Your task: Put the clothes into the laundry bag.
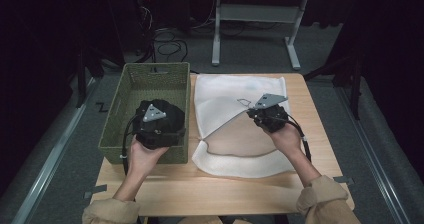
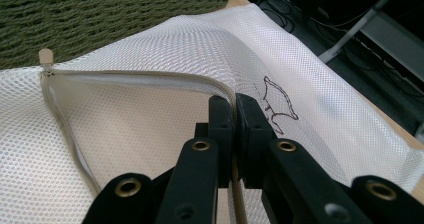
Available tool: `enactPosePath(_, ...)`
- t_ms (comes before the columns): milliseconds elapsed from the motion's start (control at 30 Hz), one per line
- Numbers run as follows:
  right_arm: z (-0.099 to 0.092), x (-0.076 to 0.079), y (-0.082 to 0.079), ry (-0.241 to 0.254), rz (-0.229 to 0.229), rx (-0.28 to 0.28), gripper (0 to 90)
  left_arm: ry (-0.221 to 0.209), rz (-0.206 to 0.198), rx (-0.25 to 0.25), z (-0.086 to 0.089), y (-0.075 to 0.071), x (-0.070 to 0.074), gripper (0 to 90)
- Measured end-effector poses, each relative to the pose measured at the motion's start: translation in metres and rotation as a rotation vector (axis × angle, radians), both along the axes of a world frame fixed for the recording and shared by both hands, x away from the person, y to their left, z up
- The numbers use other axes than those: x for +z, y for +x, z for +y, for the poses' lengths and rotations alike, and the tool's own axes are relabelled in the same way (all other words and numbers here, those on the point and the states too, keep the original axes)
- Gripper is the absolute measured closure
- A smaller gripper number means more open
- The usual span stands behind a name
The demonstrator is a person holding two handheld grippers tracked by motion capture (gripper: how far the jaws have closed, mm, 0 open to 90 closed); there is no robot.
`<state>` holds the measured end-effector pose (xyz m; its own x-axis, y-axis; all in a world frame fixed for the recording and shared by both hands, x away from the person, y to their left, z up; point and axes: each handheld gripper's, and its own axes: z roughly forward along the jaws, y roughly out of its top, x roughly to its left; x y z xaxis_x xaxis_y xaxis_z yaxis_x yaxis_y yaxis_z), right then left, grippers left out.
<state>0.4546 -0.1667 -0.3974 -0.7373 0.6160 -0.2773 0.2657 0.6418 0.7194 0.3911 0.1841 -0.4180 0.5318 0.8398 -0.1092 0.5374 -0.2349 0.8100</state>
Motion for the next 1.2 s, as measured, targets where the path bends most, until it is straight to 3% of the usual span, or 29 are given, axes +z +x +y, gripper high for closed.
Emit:
enactPosePath(167,0.0,0.001,0.001,-0.002,-0.002,0.001,87.2,-0.001,0.009,0.014,0.005,0.005,0.001,22.0)
enactPosePath(267,0.0,0.0,0.0,-0.002,0.0,0.001,87.3,0.023,-0.007,0.055,0.007,0.008,0.002,18.3)
enactPosePath(633,0.003,0.001,0.0,-0.006,0.002,0.006,87.3,0.039,0.037,0.097,0.02,0.025,0.006,15.7)
enactPosePath(1200,0.001,0.001,0.001,-0.008,-0.001,0.002,87.2,0.053,0.17,0.188,0.038,0.065,-0.011,10.7)
